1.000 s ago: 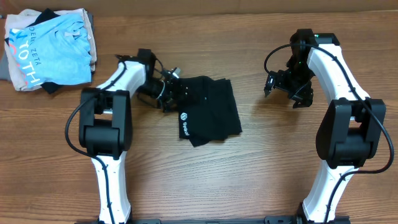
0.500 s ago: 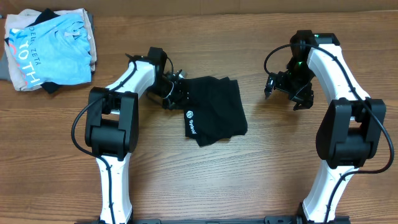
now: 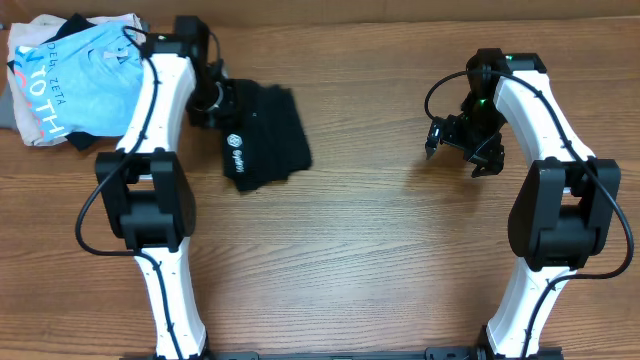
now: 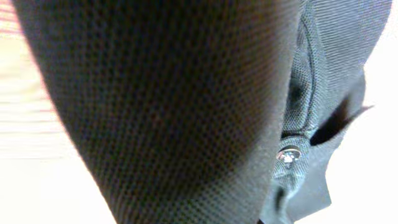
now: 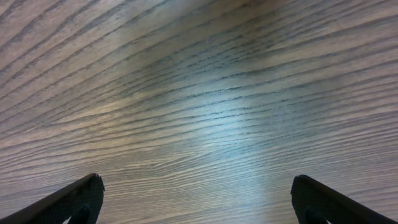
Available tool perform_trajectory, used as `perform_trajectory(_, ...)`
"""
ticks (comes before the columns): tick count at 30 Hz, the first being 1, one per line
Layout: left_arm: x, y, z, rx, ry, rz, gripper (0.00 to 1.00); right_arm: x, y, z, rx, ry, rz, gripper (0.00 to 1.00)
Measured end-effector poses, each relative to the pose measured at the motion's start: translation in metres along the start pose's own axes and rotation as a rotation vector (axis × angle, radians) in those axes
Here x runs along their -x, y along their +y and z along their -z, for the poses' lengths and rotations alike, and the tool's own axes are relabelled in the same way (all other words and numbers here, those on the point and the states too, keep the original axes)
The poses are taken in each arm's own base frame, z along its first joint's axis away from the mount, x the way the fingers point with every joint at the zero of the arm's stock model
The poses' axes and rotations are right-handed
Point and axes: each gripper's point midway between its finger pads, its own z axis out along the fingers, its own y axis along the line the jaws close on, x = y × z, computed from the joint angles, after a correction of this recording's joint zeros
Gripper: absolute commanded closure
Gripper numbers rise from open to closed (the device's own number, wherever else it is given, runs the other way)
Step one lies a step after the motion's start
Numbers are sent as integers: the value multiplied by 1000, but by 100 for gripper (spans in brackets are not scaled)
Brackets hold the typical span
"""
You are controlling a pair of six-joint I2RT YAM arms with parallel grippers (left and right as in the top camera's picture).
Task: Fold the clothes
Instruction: 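Carry the black bundle leftward to the clothes stack with the left gripper, then lower the black bundle onto the stack and open the left gripper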
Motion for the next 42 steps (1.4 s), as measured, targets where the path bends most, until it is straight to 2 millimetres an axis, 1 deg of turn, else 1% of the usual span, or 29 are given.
perform_trajectory(4, 5, 26, 11, 103, -18, -7, 96, -3, -1, 0, -4, 11, -1, 0)
perform_trajectory(7, 14, 38, 30, 152, -52, -12, 96, -3, -1, 0, -6, 14, -1, 0)
perform_trajectory(10, 29, 43, 57, 181, -120, -11, 96, -4, -1, 0, -5, 14, -2, 0)
perform_trajectory(13, 44, 48, 91, 198, -211, 0, 96, -4, -1, 0, -6, 14, -2, 0)
perform_trajectory(16, 54, 55, 124, 206, -288, 19, 96, -5, -2, 0, -7, 19, -2, 0)
perform_trajectory(20, 63, 73, 159, 211, -373, 63, 96, -6, -2, 0, -8, 23, -2, 0)
perform_trajectory(22, 65, 85, 170, 214, -400, 89, 96, -6, -2, 0, -8, 23, -3, 0)
perform_trajectory(24, 67, 101, 177, 219, -415, 119, 96, -6, -2, 0, -9, 24, -3, 0)
perform_trajectory(29, 75, 147, 190, 236, -465, 204, 96, -9, -3, 0, -14, 38, -6, 0)
perform_trajectory(32, 83, 180, 197, 245, -513, 261, 94, -12, -5, 0, -19, 50, -8, 0)
perform_trajectory(37, 93, 228, 201, 230, -575, 334, 89, -14, -5, 0, -21, 56, -8, 0)
perform_trajectory(41, 100, 258, 199, 225, -620, 372, 87, -17, -6, 1, -26, 70, -11, 0)
perform_trajectory(42, 103, 264, 197, 227, -632, 378, 84, -18, -7, 1, -27, 73, -11, 0)
